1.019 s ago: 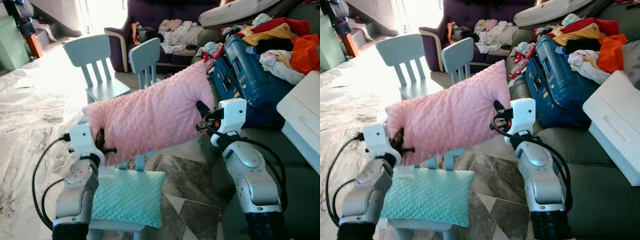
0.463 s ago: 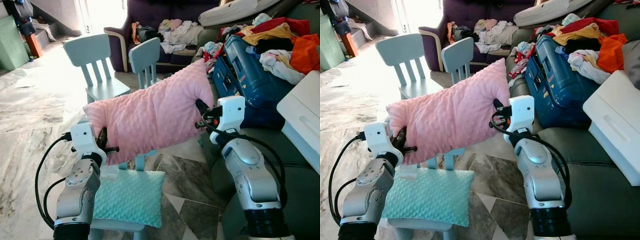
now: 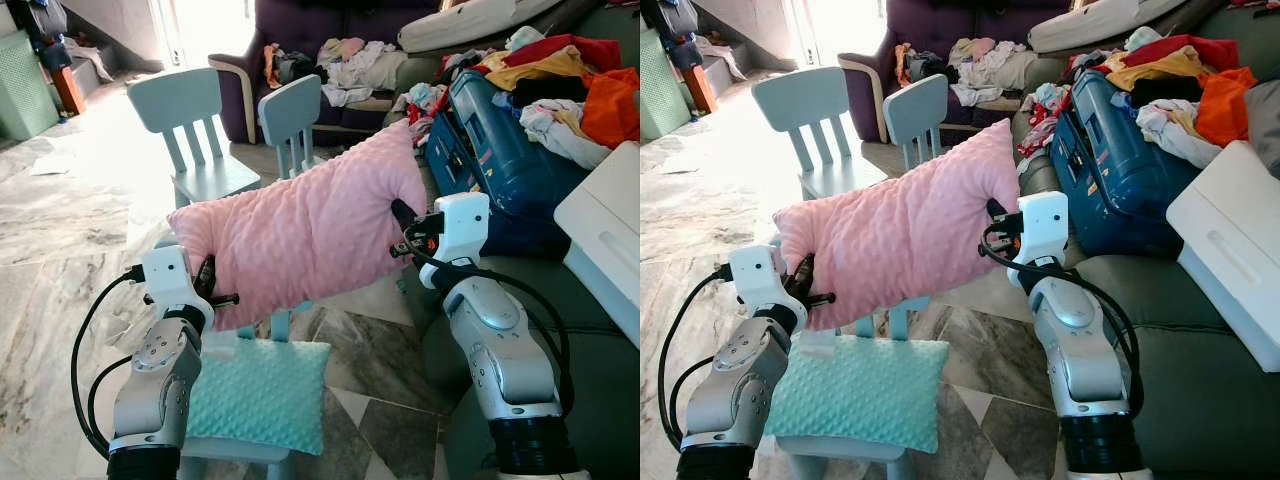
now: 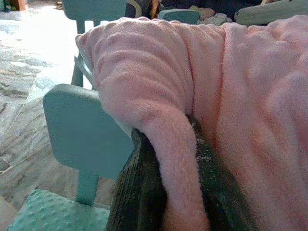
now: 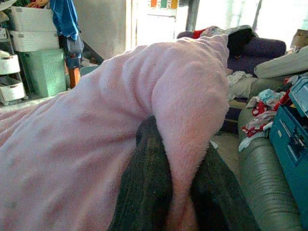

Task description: Move the pillow to the sofa

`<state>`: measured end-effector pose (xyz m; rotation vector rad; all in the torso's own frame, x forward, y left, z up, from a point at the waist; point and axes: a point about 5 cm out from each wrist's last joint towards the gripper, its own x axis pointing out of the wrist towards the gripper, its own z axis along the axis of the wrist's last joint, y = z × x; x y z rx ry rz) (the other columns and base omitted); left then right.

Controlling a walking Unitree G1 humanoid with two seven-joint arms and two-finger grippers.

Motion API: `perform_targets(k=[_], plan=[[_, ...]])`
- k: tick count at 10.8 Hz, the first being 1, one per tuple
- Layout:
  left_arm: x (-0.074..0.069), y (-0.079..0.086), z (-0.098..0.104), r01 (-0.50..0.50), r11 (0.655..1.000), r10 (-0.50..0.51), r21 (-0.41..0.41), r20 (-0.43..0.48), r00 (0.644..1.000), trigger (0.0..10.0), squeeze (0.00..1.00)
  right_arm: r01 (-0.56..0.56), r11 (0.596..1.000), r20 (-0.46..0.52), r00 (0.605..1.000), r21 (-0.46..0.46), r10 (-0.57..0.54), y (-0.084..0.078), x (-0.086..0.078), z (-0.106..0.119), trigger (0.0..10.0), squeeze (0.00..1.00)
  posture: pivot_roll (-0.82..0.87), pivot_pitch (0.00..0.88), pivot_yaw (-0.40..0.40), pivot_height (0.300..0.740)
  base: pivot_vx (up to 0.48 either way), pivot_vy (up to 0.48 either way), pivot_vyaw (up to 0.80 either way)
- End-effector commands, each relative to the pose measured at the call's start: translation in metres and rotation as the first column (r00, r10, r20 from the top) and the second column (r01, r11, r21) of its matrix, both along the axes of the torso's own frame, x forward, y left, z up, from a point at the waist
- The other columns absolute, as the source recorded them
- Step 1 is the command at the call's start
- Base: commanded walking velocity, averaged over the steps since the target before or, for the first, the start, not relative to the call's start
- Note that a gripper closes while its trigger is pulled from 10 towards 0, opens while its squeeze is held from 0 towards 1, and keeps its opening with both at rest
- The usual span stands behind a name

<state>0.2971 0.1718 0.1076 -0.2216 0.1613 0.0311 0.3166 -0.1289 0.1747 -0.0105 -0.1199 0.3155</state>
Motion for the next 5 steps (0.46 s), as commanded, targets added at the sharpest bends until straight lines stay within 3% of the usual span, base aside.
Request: perform_targets(k=[1,5], plan=[[0.0012,-0.0037,0.007,0.023,1.0,-0.023,0.002,0.026,0.999,10.0,0.0,-0.008,1.0,0.018,1.0,0.004,0.008,0.0011,0.0022,0.0064,10.0,0.0,-0.12,0.0,-0.037,0.74,-0.259,0.0,0.0],[0.0007,-0.0047,0.0066,0.027,1.0,-0.026,0.0,0.022,0.999,10.0,0.0,-0.009,1.0,0.014,1.0,0.008,0.009,0.001,0.0016,0.0059,10.0,0.0,-0.12,0.0,-0.037,0.74,-0.299,0.0,0.0]])
